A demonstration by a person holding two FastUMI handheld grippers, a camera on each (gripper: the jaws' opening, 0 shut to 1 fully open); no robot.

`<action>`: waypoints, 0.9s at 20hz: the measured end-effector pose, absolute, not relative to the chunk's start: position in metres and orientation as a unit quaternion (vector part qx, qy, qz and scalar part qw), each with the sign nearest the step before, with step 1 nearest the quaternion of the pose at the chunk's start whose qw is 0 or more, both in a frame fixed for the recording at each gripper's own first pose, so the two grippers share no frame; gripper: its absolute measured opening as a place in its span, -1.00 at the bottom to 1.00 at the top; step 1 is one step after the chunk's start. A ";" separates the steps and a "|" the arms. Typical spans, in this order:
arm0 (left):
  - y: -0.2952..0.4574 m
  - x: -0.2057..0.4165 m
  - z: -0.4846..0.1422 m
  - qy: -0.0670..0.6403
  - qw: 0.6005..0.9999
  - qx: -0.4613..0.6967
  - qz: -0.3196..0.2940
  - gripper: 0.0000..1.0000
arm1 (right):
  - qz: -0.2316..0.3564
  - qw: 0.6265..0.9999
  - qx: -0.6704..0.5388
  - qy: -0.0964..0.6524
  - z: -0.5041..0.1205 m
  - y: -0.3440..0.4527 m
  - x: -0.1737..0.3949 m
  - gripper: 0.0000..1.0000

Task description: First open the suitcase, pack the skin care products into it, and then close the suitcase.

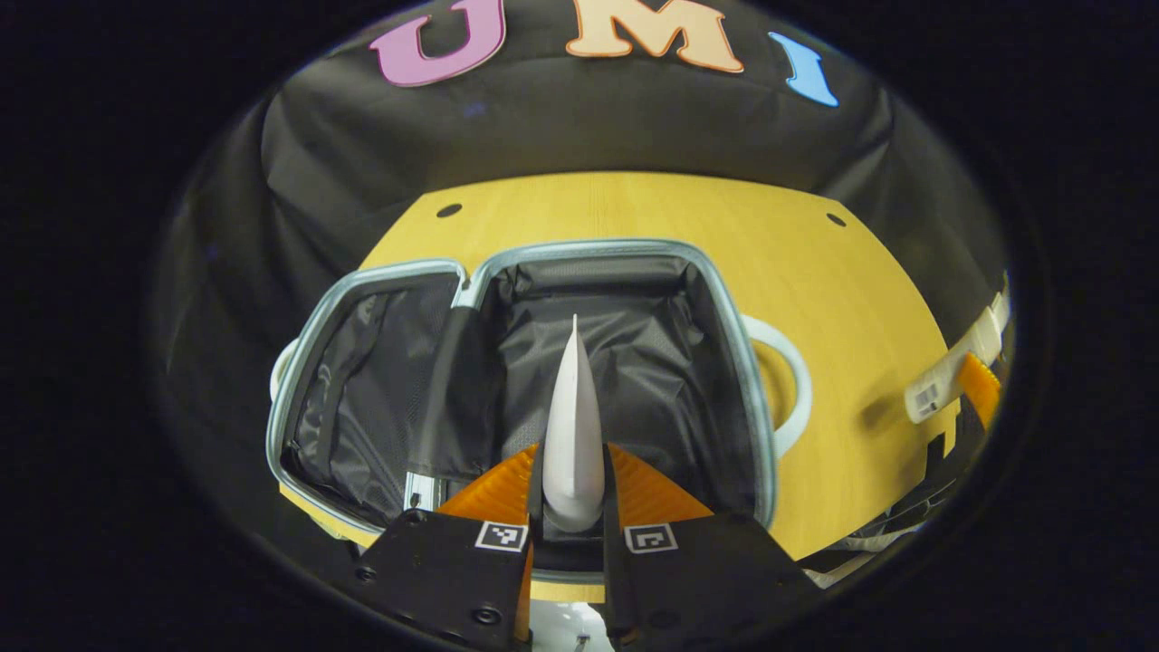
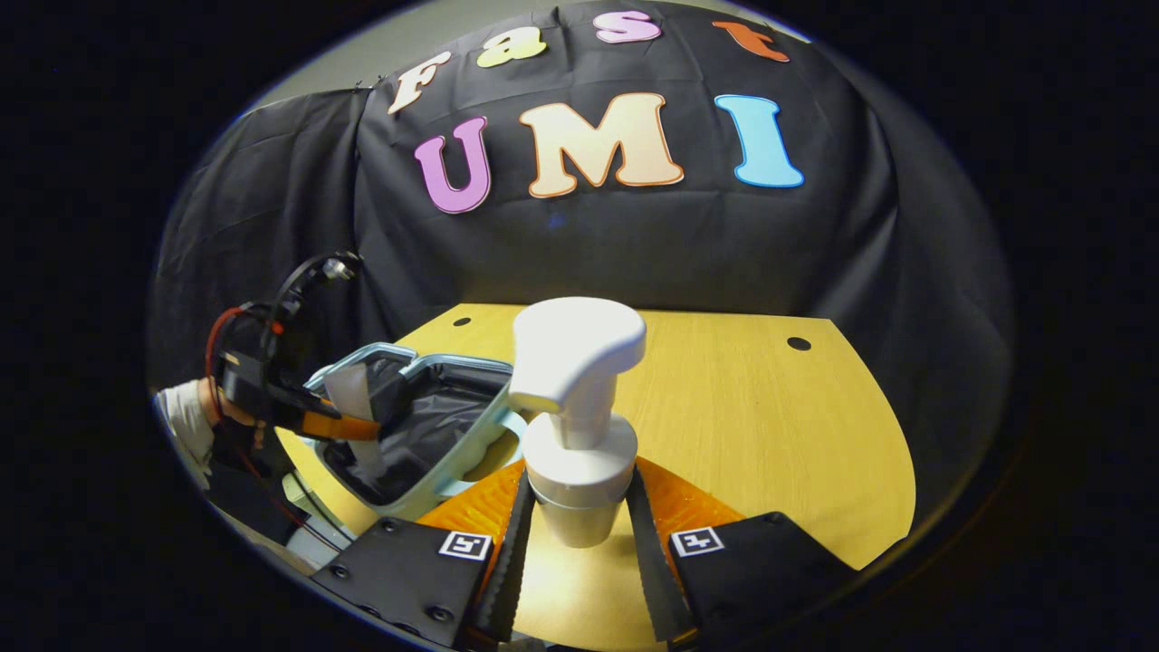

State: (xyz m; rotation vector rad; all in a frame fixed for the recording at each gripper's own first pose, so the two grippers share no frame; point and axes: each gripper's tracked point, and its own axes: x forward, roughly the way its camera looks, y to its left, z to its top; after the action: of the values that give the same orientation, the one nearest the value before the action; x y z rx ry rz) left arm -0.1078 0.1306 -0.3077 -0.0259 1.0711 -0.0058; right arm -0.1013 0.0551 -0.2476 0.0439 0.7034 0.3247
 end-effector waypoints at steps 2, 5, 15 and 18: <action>0.134 -0.099 -0.313 0.507 0.862 -0.012 -0.007 -0.51 | 0.160 0.925 0.021 0.343 -0.241 0.065 -0.103 0.15; 0.136 -0.078 -0.323 0.504 0.863 -0.025 -0.012 -0.51 | 0.159 0.925 0.028 0.345 -0.233 0.077 -0.102 0.15; 0.133 -0.054 -0.348 0.497 0.862 -0.073 -0.065 0.13 | 0.172 0.916 0.041 0.360 -0.232 0.147 -0.090 0.15; 0.136 -0.045 -0.316 0.445 0.888 -0.077 -0.092 0.80 | 0.187 0.906 0.048 0.376 -0.246 0.186 -0.086 0.15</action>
State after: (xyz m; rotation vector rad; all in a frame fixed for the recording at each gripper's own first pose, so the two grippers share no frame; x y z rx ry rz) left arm -0.0454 0.1356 -0.3159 -0.1602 0.9247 -0.1909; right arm -0.0859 0.1862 -0.2462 0.0994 0.7759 0.3864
